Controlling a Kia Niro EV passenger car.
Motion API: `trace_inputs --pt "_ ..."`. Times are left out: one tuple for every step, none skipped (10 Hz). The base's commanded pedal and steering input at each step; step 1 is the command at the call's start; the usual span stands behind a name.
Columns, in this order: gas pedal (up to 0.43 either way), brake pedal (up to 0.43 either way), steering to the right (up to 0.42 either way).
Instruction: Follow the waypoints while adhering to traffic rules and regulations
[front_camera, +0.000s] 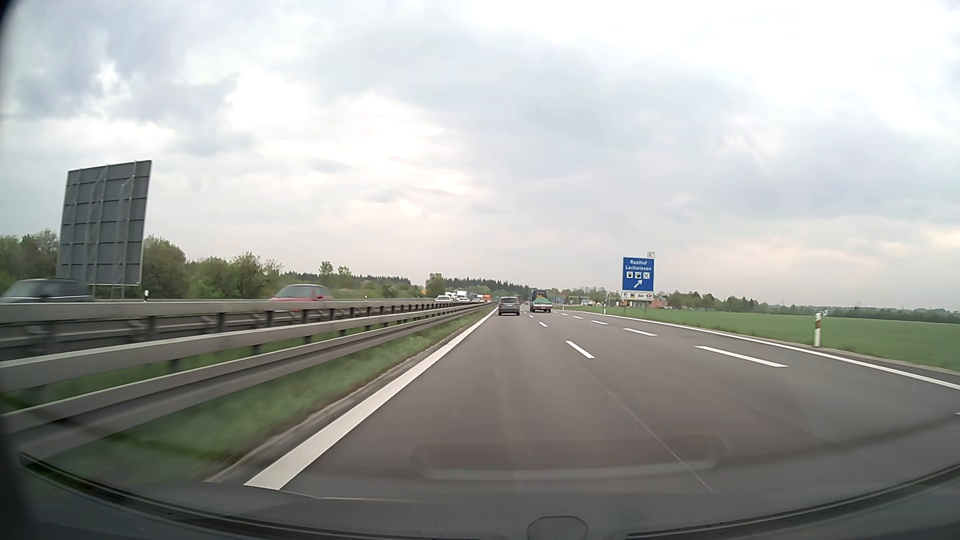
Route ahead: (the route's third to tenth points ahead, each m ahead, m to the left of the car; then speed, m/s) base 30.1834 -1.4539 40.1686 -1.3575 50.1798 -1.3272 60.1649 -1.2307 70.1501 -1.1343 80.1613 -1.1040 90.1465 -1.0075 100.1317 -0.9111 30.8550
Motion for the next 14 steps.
trace_inputs --pt "0.339 0.0 -0.003" --pt "0.339 0.0 -0.003" --pt "0.339 0.0 -0.002" --pt "0.339 0.0 0.0" --pt "0.339 0.0 0.001" --pt "0.339 0.0 0.001" --pt "0.339 0.0 0.001" --pt "0.339 0.0 0.001" --pt "0.339 0.0 0.0" --pt "0.339 0.0 0.0" --pt "0.339 0.0 0.0" --pt "0.339 0.0 0.0" --pt "0.339 0.0 0.0" --pt "0.339 0.0 0.0"
